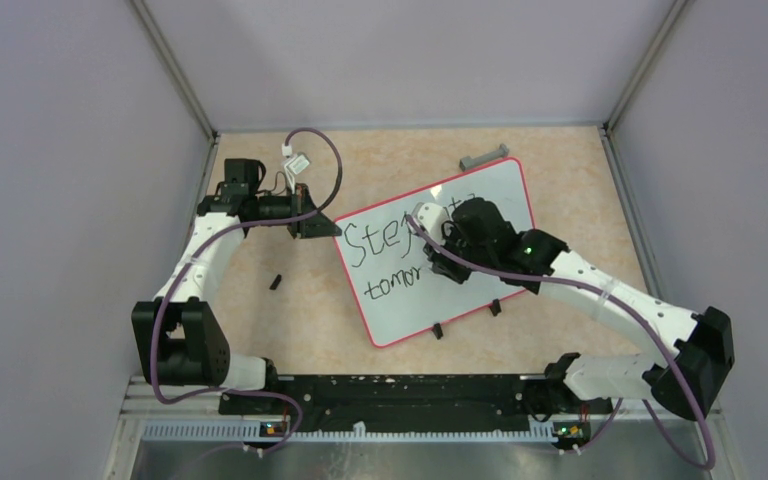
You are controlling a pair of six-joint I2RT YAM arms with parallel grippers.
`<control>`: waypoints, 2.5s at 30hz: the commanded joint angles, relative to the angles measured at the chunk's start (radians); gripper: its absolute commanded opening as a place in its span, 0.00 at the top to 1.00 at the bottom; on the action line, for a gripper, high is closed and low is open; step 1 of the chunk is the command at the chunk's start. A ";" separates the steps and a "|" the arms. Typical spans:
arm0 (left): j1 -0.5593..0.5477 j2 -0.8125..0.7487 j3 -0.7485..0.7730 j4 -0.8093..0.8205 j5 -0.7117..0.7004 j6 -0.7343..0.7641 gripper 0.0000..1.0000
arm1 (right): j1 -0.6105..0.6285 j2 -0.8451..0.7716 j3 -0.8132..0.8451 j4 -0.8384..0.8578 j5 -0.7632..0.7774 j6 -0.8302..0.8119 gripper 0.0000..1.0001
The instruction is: Write a sentence on the whiteboard
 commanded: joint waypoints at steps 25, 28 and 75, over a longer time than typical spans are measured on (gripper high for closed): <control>-0.006 0.015 0.010 -0.013 -0.022 0.040 1.00 | -0.019 0.003 0.071 0.033 0.012 -0.024 1.00; -0.006 0.014 0.007 -0.014 -0.023 0.042 1.00 | -0.019 0.007 0.050 0.038 0.024 -0.029 1.00; -0.008 0.018 0.008 -0.010 -0.022 0.038 1.00 | -0.046 -0.024 0.037 0.016 0.079 -0.037 1.00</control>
